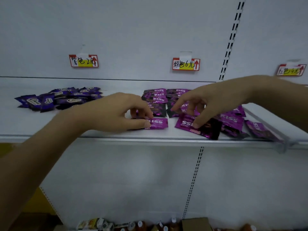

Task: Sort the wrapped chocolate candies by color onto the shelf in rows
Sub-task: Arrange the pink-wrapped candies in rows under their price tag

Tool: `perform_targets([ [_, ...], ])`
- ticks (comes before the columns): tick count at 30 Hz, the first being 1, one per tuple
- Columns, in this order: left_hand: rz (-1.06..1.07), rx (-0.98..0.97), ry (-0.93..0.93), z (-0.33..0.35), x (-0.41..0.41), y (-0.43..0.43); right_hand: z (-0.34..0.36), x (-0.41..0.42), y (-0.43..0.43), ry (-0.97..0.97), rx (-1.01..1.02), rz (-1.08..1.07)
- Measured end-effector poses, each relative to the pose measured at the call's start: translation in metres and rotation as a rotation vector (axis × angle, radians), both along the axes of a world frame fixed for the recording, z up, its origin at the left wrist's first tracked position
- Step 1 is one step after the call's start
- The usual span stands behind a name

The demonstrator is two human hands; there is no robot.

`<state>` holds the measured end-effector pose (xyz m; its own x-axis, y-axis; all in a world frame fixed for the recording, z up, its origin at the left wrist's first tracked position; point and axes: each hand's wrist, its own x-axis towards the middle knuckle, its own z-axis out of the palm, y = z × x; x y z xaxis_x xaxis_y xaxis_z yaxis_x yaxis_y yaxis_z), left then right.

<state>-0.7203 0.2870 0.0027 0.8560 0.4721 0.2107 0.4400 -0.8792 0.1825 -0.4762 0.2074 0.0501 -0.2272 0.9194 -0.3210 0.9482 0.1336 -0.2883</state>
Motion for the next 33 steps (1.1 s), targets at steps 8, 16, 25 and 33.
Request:
perform_targets([
  [8, -0.053, 0.041, -0.236, -0.03, -0.002, -0.005, -0.011, -0.004, -0.018, 0.593, 0.224, -0.539],
  [16, -0.038, -0.055, -0.192, -0.031, 0.002, -0.005, -0.027, -0.008, -0.048, -0.01, 0.608, -0.247],
  [25, -0.075, -0.062, -0.171, -0.025, 0.019, -0.01, -0.048, 0.005, -0.04, -0.032, 0.551, -0.034],
  [33, -0.046, -0.061, -0.171, -0.025, 0.022, -0.004, -0.061, 0.005, -0.026, -0.009, 0.685, 0.007],
])
